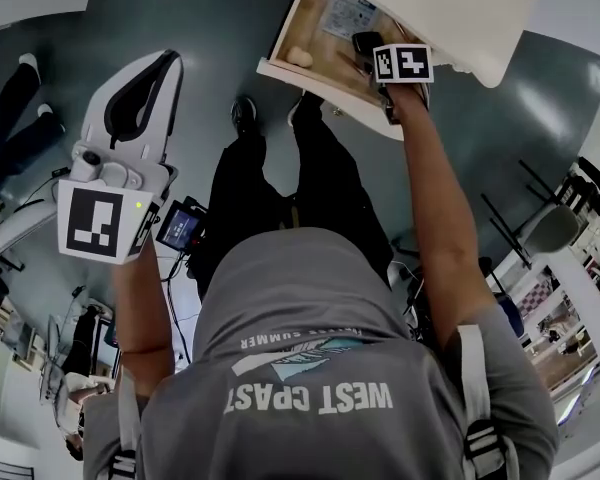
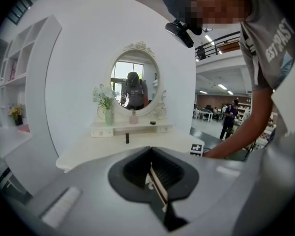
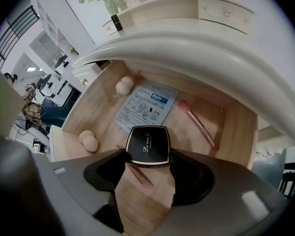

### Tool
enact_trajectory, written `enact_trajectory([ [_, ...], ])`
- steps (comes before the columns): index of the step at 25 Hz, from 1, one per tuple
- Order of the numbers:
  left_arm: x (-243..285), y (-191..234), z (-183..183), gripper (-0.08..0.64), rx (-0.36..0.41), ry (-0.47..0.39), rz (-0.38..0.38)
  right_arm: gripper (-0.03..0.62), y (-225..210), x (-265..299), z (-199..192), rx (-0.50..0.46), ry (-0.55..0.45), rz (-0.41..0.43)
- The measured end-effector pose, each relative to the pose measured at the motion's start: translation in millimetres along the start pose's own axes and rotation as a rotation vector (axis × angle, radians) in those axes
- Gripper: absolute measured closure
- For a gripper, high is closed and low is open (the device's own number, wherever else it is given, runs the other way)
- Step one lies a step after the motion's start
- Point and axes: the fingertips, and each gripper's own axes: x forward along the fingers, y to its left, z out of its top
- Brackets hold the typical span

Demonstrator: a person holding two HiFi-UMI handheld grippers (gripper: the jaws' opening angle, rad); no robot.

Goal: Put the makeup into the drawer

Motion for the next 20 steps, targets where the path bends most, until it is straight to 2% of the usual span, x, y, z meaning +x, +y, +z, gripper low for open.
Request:
enact_trajectory([
  [6,4.2,6.0,-7.1,0.558,0.0,-0.002,0.0,0.301,-6.1,16.0,-3.2,0.018,0.024,-0.004],
  [12,-5.0,3.0,4.8,0.558,0.015,-0.017,-0.001,0.296,-6.2,8.8,-10.3,0.047,0.032,-0.007],
  [20,-14.4,4.5,28.5,0.558,0.052,-0.06,-0.008,0.293,-3.9,-22.0,-6.6,0.078,-0.033,-0.015],
])
